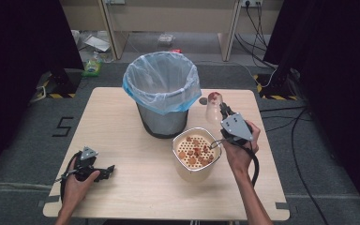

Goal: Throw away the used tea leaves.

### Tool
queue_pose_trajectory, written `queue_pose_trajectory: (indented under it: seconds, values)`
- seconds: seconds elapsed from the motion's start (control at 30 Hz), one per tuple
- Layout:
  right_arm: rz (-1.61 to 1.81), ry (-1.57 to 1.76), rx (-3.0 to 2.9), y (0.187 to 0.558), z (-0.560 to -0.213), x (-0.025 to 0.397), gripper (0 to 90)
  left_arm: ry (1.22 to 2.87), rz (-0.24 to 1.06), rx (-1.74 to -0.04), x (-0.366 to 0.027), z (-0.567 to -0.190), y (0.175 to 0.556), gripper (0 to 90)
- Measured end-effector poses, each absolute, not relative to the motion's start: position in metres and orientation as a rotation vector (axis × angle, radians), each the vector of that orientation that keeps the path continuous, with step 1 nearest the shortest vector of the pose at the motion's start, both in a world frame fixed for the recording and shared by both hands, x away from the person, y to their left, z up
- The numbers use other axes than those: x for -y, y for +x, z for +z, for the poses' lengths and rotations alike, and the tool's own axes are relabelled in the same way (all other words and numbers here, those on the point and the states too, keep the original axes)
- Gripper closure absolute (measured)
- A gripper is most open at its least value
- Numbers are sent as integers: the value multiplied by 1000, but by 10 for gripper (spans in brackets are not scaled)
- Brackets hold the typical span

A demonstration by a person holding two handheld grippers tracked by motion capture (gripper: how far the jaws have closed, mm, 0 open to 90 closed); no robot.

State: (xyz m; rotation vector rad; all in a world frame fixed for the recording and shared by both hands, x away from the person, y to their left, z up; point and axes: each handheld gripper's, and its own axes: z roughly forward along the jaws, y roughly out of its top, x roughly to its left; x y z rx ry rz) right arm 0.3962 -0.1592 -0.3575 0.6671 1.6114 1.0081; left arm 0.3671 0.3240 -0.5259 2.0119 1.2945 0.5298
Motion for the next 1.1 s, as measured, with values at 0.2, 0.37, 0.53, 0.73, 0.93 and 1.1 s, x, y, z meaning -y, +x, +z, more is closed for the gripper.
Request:
queue_pose_trajectory:
  seconds: [0.2, 0.37, 0.53, 0.73, 0.93, 1.1]
  values:
    - [1053, 729, -1621, 407, -343, 166, 872, 2012, 529, -1294, -324, -526, 367, 0]
    - [1076, 776, -1629, 416, -330, 172, 872, 2013, 529, -1294, -324, -526, 367, 0]
    - [1100, 803, -1636, 423, -315, 174, 872, 2012, 529, -1295, -324, -526, 367, 0]
    - [1116, 822, -1637, 429, -301, 175, 872, 2013, 529, -1294, -324, -526, 367, 0]
    - [1126, 819, -1630, 436, -280, 173, 871, 2013, 529, -1294, -324, -526, 367, 0]
    - [1142, 818, -1617, 443, -264, 170, 871, 2015, 529, -1294, -324, -526, 367, 0]
